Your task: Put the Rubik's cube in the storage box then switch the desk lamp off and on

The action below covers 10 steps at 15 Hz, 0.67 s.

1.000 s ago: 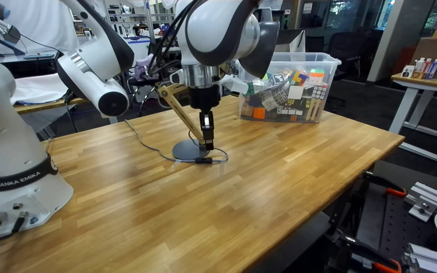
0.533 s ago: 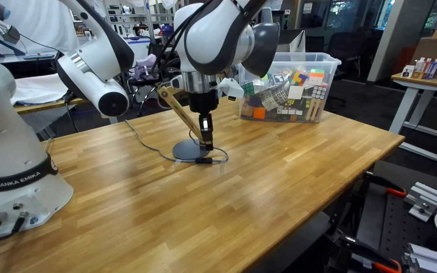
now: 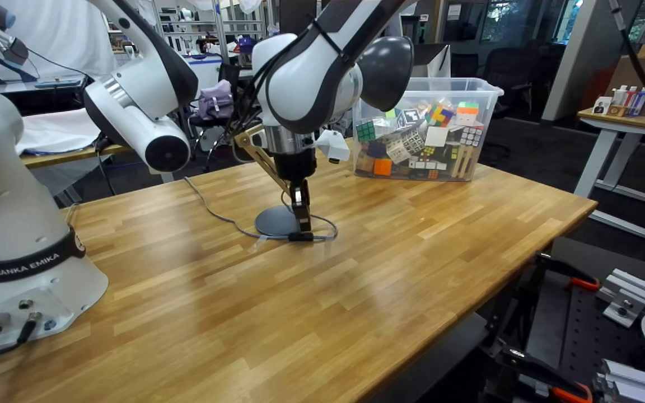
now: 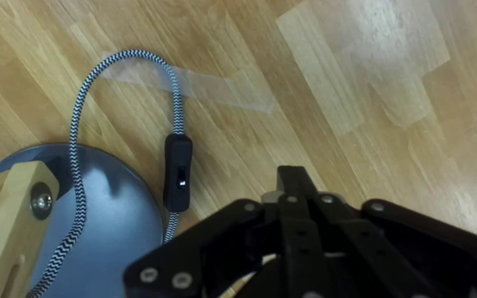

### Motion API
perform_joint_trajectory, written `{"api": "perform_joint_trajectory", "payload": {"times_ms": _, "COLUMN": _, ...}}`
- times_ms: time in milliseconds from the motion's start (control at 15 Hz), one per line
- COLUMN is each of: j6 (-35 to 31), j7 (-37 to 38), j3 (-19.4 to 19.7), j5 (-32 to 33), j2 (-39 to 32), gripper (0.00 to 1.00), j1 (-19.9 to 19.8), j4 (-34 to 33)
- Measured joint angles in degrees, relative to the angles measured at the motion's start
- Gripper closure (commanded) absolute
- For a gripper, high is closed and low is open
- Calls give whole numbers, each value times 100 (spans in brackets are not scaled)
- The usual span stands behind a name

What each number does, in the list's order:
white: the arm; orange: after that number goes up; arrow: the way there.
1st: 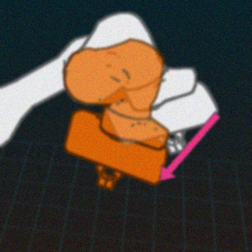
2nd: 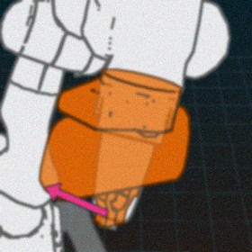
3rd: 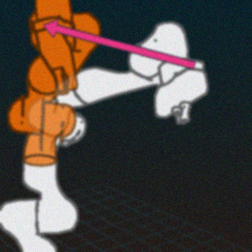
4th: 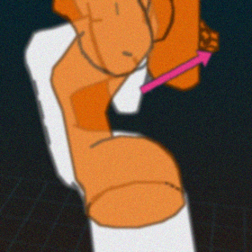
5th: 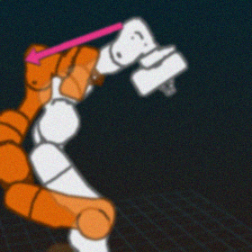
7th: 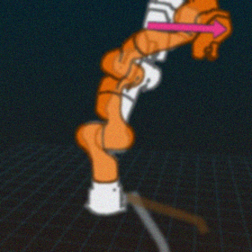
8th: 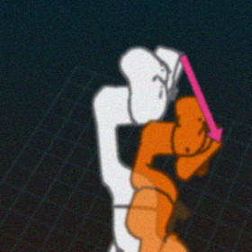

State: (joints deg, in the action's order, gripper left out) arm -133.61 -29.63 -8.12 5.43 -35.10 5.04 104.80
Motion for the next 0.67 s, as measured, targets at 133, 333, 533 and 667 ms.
{"api": "perform_joint_trajectory", "payload": {"times_ms": 133, "j6": 0, "j7": 0, "j3": -29, "j5": 0, "j2": -134, "gripper": 100, "j1": 1, "j4": -92}}
{"api": "perform_joint_trajectory", "payload": {"times_ms": 333, "j6": 0, "j7": 0, "j3": -55, "j5": 0, "j2": -223, "gripper": 100, "j1": 1, "j4": -148}}
{"api": "perform_joint_trajectory", "payload": {"times_ms": 533, "j6": 0, "j7": 0, "j3": -57, "j5": 0, "j2": -271, "gripper": 100, "j1": 0, "j4": -189}}
{"api": "perform_joint_trajectory", "payload": {"times_ms": 667, "j6": 0, "j7": 0, "j3": -56, "j5": 0, "j2": -302, "gripper": 100, "j1": -8, "j4": -211}}
